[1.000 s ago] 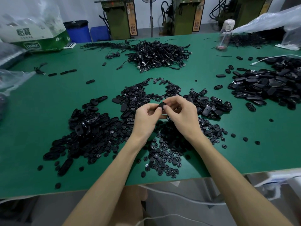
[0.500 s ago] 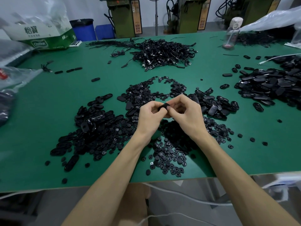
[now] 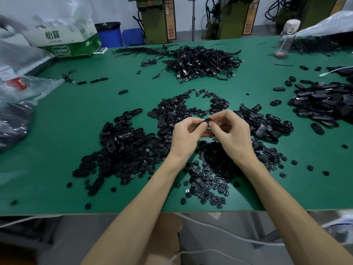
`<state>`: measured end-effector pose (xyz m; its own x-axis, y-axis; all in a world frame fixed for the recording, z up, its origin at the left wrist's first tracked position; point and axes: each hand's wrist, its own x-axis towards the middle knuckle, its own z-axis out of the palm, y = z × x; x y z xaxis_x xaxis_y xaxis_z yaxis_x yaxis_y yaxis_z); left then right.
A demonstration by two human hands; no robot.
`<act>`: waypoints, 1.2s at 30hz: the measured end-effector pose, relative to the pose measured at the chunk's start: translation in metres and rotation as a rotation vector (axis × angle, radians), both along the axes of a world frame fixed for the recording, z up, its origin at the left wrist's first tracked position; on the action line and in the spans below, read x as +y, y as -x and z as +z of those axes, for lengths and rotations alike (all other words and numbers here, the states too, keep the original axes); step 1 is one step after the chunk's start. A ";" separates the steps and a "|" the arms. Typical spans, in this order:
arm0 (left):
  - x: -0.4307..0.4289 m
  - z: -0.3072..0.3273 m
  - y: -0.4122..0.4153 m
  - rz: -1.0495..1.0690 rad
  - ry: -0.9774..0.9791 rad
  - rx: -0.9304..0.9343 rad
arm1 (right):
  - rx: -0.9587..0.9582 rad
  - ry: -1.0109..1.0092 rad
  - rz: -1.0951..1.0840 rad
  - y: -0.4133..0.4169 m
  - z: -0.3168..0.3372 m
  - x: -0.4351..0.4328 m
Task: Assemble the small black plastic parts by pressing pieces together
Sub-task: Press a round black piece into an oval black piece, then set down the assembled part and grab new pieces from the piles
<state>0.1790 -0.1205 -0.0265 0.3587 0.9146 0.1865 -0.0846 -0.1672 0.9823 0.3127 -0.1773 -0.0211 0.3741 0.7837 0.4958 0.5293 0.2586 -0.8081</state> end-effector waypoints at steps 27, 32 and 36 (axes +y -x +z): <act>0.046 0.041 0.107 0.345 -0.366 1.449 | -0.413 0.249 -0.283 -0.003 -0.007 0.010; 0.045 0.037 0.105 0.420 -0.424 1.373 | -0.499 0.344 -0.318 -0.003 -0.013 0.013; 0.033 0.046 0.085 0.355 -0.306 0.880 | -0.506 0.350 -0.304 -0.003 -0.012 0.012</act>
